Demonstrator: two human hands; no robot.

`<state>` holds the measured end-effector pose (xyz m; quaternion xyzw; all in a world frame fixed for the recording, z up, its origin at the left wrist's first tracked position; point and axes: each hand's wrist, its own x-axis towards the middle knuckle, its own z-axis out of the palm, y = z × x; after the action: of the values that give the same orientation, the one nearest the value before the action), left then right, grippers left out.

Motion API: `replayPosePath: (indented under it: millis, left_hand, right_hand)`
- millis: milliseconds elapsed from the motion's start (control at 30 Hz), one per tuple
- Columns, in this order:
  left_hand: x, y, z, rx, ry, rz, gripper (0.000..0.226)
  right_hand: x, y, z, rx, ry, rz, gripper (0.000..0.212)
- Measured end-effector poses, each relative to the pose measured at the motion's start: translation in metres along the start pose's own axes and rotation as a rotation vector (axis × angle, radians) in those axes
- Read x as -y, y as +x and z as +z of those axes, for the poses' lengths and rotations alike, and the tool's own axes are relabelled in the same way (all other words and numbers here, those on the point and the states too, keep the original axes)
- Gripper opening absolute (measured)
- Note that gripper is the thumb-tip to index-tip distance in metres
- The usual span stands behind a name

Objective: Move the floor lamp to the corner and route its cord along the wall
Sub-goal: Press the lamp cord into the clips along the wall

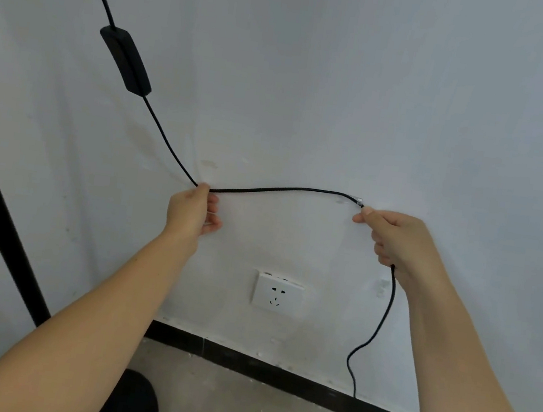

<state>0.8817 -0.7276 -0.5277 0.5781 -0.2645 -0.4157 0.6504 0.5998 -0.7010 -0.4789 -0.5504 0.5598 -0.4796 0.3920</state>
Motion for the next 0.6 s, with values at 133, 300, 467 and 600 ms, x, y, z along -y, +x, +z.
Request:
replayPosePath:
  millis: [133,300,467,600]
  left_hand:
    - [-0.001,0.002,0.001,0.005,-0.007,-0.002,0.027]
    - [0.002,0.000,0.000,0.027,-0.005,0.003,0.032]
    - [0.015,-0.032,0.015,0.141,0.136,0.022,0.043]
    - [0.042,-0.082,0.061,0.490,0.317,0.211,0.026]
  right_hand:
    - [0.000,0.005,0.001,-0.006,0.022,0.013,0.025]
    - [-0.019,-0.005,0.012,0.118,0.308,0.110,0.028]
    - [-0.061,-0.020,0.002,0.133,0.305,0.139,0.030]
    - [-0.099,-0.036,-0.018,0.021,0.250,0.126,0.026]
